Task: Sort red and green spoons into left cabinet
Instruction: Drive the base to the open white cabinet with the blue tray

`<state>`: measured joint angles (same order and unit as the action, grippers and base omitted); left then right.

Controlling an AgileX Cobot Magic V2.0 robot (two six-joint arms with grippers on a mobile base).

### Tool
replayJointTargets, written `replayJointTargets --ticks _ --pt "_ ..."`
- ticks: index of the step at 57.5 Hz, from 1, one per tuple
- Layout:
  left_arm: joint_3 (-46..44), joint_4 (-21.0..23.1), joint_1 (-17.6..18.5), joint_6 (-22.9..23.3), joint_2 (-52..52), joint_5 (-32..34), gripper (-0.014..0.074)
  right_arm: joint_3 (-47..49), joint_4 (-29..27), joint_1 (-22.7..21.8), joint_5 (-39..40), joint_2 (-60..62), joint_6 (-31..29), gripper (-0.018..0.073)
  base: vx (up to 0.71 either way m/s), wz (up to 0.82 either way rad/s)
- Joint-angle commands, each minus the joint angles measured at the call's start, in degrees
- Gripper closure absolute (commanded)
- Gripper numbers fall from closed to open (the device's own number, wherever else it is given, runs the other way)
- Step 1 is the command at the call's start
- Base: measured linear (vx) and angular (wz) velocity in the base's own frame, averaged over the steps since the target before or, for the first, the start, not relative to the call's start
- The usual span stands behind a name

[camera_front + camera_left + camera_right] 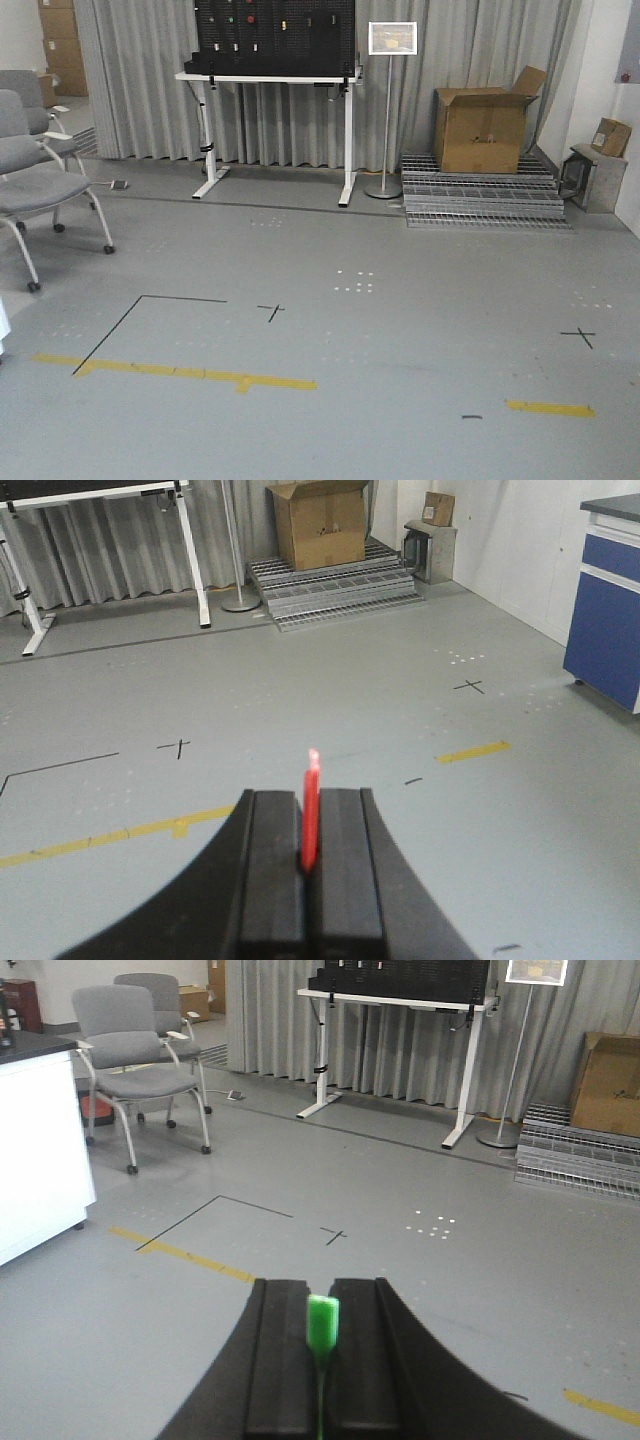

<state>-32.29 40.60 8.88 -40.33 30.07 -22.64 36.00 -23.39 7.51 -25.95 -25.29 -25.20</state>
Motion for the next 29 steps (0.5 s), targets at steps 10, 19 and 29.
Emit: replayJointTargets --ticks 10,19,29 --pt "-1.63 1.43 0.27 0.48 0.22 3.55 0.0597 1.61 -0.65 -0.29 4.36 -0.36 0.01 0.0562 0.63 -0.07" --pt "-1.63 1.43 0.27 0.48 0.22 3.55 0.0597 1.61 -0.65 -0.29 4.37 -0.36 0.01 0.0562 0.63 -0.05" --pt "-1.63 1.43 0.27 0.48 0.22 3.55 0.0597 1.61 -0.65 -0.29 4.37 -0.36 0.01 0.0562 0.63 -0.06"
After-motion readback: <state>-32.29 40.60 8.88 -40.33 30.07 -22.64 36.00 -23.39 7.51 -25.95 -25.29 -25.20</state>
